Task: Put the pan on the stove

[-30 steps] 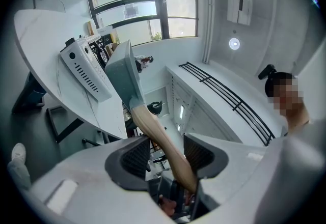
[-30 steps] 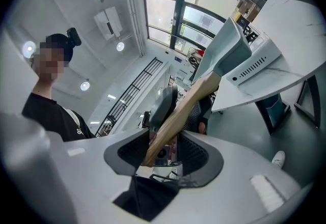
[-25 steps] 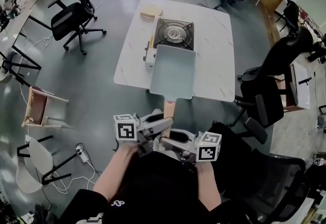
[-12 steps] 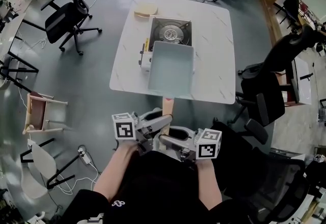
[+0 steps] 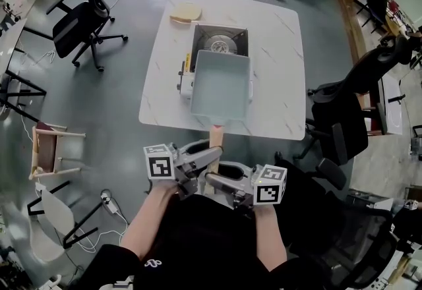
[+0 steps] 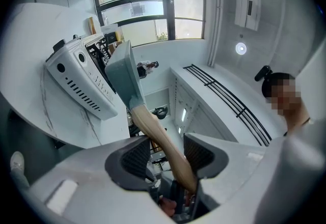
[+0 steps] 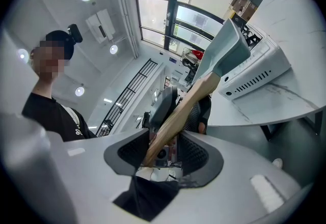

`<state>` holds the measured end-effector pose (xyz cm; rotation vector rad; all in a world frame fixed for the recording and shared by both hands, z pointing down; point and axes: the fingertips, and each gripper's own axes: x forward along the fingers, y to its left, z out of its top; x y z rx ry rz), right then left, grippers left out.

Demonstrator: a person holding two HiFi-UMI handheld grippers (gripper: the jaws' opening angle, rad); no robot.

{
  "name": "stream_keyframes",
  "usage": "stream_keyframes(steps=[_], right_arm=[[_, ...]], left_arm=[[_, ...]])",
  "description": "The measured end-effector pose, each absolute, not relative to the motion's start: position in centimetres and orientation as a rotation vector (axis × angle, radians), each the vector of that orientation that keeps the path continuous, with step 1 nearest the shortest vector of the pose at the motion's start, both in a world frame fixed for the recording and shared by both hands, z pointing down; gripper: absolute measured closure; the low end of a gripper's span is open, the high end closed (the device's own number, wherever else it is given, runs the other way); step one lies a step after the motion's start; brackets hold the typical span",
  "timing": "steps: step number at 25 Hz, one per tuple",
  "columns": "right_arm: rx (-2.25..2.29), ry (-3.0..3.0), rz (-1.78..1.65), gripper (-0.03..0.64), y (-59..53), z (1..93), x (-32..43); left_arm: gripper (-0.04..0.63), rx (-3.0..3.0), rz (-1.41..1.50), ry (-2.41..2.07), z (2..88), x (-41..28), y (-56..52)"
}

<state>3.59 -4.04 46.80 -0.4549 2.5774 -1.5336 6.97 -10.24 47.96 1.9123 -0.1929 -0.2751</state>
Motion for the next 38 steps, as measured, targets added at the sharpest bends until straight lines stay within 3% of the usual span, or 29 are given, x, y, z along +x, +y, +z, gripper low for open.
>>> stream_keyframes(steps=[38], right_arm=[[-0.52,2.553,-1.592,0.434,-17.8,49.3,3.2]], left_arm=[[0.383,1.868,-0.243,-0.154,50.7,6.8,-23.8]])
